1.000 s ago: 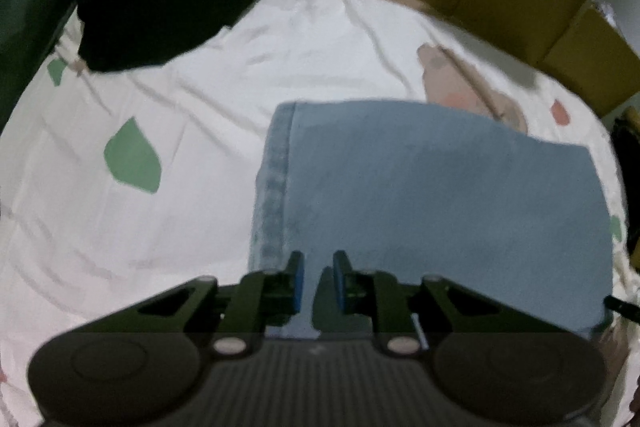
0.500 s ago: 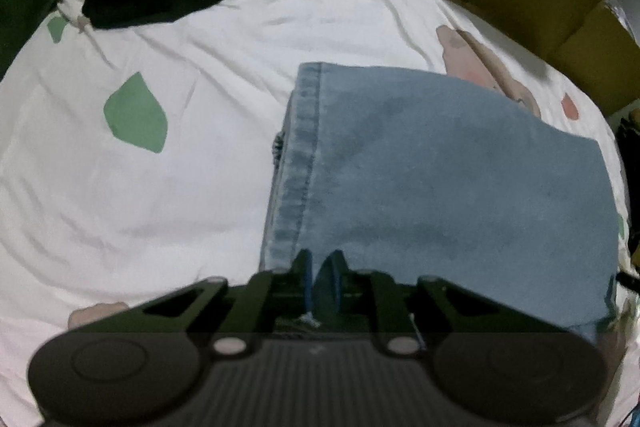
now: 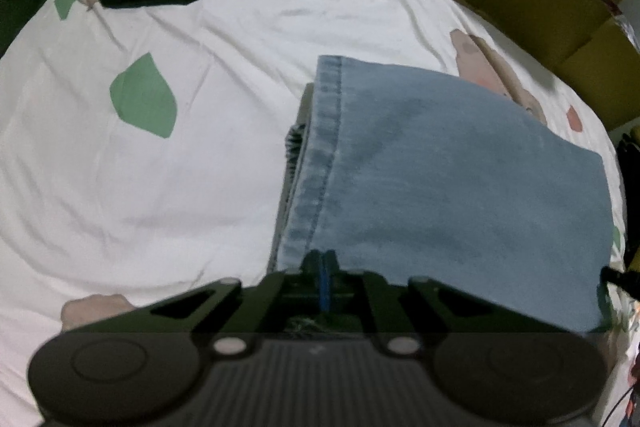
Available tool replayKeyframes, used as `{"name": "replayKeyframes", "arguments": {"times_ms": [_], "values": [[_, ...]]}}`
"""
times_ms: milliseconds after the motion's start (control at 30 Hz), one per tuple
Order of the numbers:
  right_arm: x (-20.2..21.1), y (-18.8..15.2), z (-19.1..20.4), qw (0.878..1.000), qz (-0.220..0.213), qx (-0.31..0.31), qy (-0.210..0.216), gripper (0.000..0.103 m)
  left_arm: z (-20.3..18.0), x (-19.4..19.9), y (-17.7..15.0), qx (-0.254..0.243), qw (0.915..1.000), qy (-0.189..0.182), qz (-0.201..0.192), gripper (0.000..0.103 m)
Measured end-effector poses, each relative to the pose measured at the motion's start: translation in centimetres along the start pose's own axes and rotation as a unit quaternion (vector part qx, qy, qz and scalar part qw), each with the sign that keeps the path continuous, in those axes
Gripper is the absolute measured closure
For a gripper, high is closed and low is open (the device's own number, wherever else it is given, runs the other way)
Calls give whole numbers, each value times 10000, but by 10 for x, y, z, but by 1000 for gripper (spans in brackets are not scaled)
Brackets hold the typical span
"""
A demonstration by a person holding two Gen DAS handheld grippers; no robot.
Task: Fold clothes
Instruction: 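Close the right gripper on the pants corner while the left gripper grips the hem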
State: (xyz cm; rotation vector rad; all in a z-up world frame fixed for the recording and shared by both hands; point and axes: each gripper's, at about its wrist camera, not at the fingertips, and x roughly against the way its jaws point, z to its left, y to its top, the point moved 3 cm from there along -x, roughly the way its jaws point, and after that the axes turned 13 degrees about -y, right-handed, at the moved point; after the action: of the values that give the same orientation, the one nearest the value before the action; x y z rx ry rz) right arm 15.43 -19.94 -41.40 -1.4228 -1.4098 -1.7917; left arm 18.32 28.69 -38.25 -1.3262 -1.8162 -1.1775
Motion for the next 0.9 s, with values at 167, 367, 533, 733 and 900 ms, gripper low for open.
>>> {"name": "replayKeyframes", "arguments": {"times_ms": [167,367,533,733,900], "values": [[-11,25,6,10000,-14,-15,92,91,5,1,-1,193,9998,-90,-29,100],[-24,48,11,9997,3,100,215,91,4,-1,-2,170,9998,-55,-20,100],[-35,56,10,9996,43,-48,276,92,5,-4,-2,118,9999,-37,13,100],[-46,68,13,9997,-79,-50,205,92,9,-10,1,213,9997,-105,33,100],[-49,82,11,9996,-193,-120,189,92,10,-9,1,204,9997,-128,21,100]]}}
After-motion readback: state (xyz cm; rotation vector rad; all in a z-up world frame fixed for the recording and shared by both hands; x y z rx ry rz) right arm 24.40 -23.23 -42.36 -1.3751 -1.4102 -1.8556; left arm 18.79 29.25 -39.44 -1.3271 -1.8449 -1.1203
